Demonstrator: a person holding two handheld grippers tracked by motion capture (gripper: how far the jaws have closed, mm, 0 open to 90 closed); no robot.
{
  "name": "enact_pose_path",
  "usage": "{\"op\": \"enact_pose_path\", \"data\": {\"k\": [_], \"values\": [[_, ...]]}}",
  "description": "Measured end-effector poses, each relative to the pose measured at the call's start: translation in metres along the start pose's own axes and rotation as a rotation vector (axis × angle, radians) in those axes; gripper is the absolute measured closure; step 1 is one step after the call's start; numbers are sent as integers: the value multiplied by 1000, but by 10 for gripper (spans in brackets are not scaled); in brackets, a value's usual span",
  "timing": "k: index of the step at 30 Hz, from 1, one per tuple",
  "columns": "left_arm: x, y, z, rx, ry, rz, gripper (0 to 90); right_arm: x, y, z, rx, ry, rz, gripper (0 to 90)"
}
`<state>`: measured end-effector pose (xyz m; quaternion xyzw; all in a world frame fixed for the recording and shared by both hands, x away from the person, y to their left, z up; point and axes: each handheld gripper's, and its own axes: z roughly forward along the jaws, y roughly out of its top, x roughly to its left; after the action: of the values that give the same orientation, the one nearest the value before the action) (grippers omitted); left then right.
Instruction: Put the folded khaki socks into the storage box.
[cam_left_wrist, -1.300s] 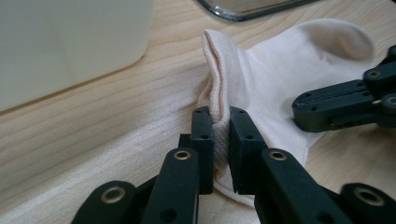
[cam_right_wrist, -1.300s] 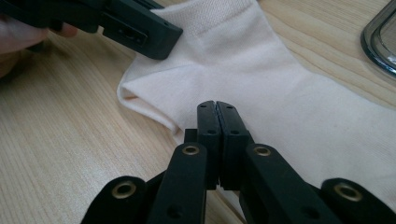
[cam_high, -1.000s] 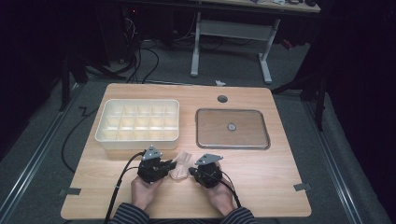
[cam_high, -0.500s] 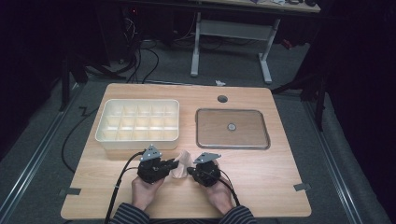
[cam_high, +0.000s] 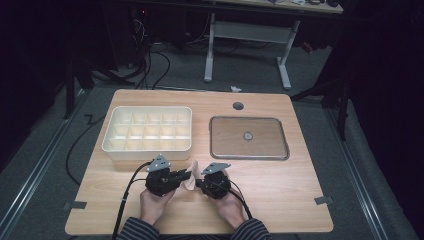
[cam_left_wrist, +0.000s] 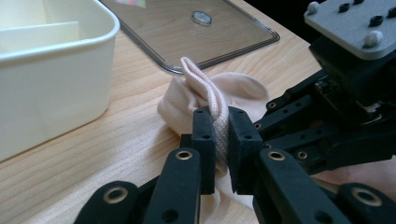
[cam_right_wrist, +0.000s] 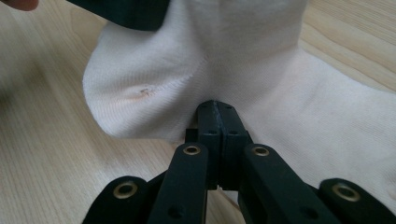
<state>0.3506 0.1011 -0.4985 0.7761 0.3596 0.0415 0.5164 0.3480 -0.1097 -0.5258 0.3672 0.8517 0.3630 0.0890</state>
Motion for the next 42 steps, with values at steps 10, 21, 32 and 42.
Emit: {"op": "enact_pose_path", "data": {"k": [10,21,32,42], "values": [[3,0,-4,10,22,-3,834,6,6,5,-8,38,-4,856],[2,2,-6,26,41,-5,835,-13,5,-37,-104,-81,56,782],[2,3,-7,34,49,-21,835,-41,-13,-54,-102,-202,153,656],[-6,9,-2,49,47,16,834,-47,-23,-38,-36,-187,179,819]]}}
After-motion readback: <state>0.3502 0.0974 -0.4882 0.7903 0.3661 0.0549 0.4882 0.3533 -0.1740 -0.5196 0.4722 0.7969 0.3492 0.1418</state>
